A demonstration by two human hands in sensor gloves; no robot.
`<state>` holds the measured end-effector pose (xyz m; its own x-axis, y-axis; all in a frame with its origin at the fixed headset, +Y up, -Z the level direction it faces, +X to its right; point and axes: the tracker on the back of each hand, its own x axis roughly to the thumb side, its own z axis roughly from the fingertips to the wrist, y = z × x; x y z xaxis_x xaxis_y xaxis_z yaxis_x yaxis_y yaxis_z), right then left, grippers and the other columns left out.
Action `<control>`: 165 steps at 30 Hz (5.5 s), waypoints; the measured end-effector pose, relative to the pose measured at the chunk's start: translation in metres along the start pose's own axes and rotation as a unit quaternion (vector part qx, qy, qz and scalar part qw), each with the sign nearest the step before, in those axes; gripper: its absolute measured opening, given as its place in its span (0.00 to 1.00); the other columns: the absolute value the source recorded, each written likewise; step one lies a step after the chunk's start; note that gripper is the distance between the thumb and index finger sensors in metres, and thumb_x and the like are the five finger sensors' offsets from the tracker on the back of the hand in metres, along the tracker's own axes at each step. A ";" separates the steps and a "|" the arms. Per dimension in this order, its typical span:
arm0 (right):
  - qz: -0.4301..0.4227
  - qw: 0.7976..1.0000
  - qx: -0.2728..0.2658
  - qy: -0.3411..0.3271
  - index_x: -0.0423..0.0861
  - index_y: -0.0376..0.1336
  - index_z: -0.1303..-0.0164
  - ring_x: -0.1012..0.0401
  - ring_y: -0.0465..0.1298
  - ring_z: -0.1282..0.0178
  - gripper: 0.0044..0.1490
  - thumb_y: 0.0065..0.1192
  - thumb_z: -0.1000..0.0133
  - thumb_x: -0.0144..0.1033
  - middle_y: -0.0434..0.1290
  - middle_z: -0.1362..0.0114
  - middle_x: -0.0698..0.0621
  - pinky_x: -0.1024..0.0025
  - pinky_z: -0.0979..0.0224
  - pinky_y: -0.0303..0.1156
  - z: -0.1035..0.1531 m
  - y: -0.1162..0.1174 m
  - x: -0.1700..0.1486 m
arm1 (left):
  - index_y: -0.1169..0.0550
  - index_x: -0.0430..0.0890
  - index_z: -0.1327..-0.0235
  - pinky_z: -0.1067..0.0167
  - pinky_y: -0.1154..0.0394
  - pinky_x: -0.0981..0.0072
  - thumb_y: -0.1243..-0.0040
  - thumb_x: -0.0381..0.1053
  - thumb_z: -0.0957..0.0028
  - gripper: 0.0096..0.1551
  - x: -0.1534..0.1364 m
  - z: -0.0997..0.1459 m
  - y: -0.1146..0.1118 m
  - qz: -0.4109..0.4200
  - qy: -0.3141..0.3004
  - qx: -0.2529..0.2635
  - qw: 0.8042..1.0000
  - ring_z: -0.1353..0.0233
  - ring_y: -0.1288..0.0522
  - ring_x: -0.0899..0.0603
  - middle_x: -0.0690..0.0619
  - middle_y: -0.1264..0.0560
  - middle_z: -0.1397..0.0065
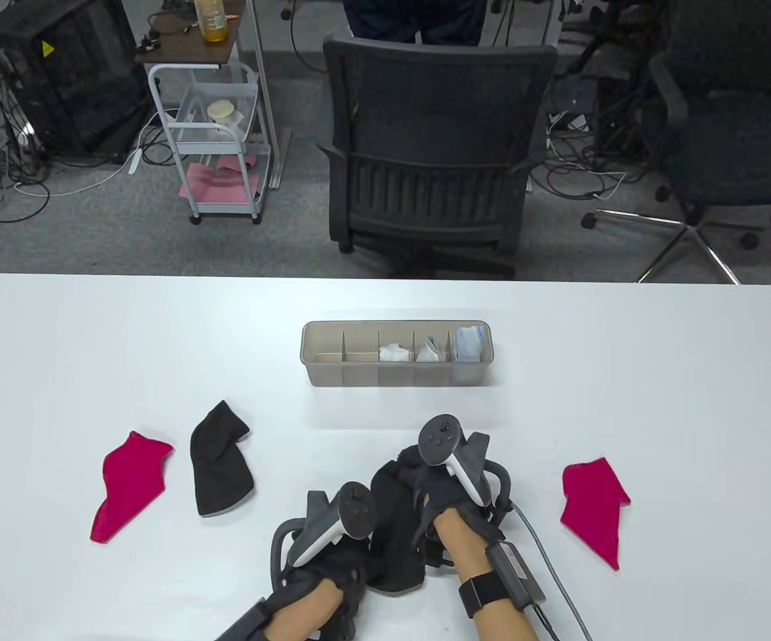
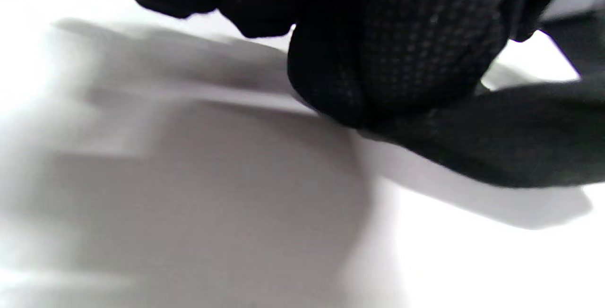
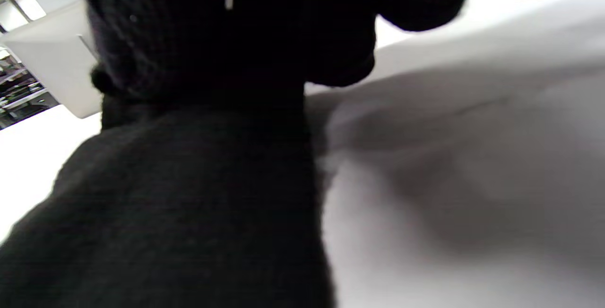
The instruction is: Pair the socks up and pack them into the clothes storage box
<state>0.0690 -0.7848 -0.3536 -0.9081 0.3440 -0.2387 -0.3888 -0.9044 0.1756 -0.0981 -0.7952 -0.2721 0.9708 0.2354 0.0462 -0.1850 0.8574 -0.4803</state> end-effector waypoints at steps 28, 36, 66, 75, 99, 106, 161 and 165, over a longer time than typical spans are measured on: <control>-0.066 0.956 -0.127 -0.255 0.64 0.48 0.24 0.55 0.52 0.12 0.46 0.57 0.53 0.63 0.54 0.11 0.56 0.52 0.18 0.55 0.092 -0.055 -0.046 | 0.18 0.44 0.38 0.45 0.39 0.30 0.30 0.49 0.53 0.28 -0.092 0.019 0.151 0.157 0.081 0.125 0.976 0.48 0.30 0.31 0.38 0.25 0.37; -0.074 0.959 -0.121 -0.244 0.63 0.48 0.24 0.54 0.52 0.12 0.46 0.57 0.53 0.63 0.54 0.11 0.55 0.51 0.18 0.56 0.087 -0.057 -0.051 | 0.25 0.55 0.28 0.45 0.40 0.35 0.32 0.46 0.51 0.33 -0.190 -0.017 0.195 0.146 0.213 0.187 0.948 0.44 0.33 0.32 0.39 0.32 0.27; -0.071 0.965 -0.098 -0.232 0.61 0.48 0.23 0.52 0.55 0.13 0.47 0.57 0.52 0.63 0.57 0.12 0.54 0.49 0.19 0.57 0.086 -0.057 -0.051 | 0.20 0.57 0.49 0.50 0.35 0.39 0.28 0.44 0.55 0.20 -0.214 -0.071 0.152 0.204 0.151 0.162 0.954 0.43 0.29 0.33 0.48 0.26 0.27; -0.079 0.962 -0.095 -0.243 0.61 0.49 0.24 0.51 0.56 0.14 0.46 0.57 0.52 0.63 0.59 0.12 0.53 0.49 0.19 0.57 0.091 -0.056 -0.044 | 0.19 0.54 0.55 0.57 0.29 0.42 0.27 0.44 0.57 0.17 -0.183 -0.012 0.192 0.290 0.010 0.197 0.937 0.52 0.21 0.36 0.52 0.15 0.41; -0.248 0.939 -0.031 -0.235 0.63 0.73 0.53 0.53 0.70 0.34 0.20 0.63 0.53 0.56 0.72 0.30 0.53 0.54 0.32 0.66 0.113 -0.055 -0.031 | 0.20 0.55 0.54 0.56 0.29 0.41 0.26 0.43 0.57 0.18 0.003 0.065 0.194 0.345 -0.296 0.182 0.872 0.52 0.21 0.36 0.53 0.17 0.39; -0.293 0.940 0.013 -0.173 0.61 0.73 0.53 0.53 0.71 0.35 0.21 0.63 0.52 0.56 0.74 0.32 0.53 0.54 0.33 0.66 0.122 -0.050 -0.055 | 0.21 0.55 0.55 0.56 0.28 0.42 0.27 0.46 0.57 0.18 0.008 0.037 0.189 0.331 -0.264 0.233 0.876 0.52 0.21 0.37 0.54 0.17 0.41; 0.063 0.969 -0.024 -0.238 0.69 0.70 0.44 0.56 0.69 0.43 0.26 0.71 0.54 0.50 0.73 0.38 0.54 0.55 0.35 0.65 0.141 -0.031 -0.039 | 0.20 0.45 0.37 0.49 0.37 0.37 0.31 0.46 0.54 0.28 -0.005 -0.006 0.075 0.107 -0.133 0.144 0.975 0.44 0.32 0.32 0.41 0.30 0.30; 0.122 0.946 -0.019 -0.299 0.71 0.72 0.47 0.57 0.70 0.44 0.26 0.75 0.57 0.50 0.74 0.40 0.56 0.55 0.35 0.65 0.147 -0.020 -0.030 | 0.12 0.48 0.44 0.51 0.34 0.36 0.30 0.50 0.54 0.24 -0.004 0.039 0.056 0.070 -0.206 0.071 0.974 0.49 0.28 0.33 0.43 0.22 0.38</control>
<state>0.0816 -0.7399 -0.2092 -0.9002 0.1955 0.3890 -0.1613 -0.9797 0.1189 -0.1187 -0.7307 -0.2650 0.7968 0.4925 0.3499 -0.3586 0.8517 -0.3822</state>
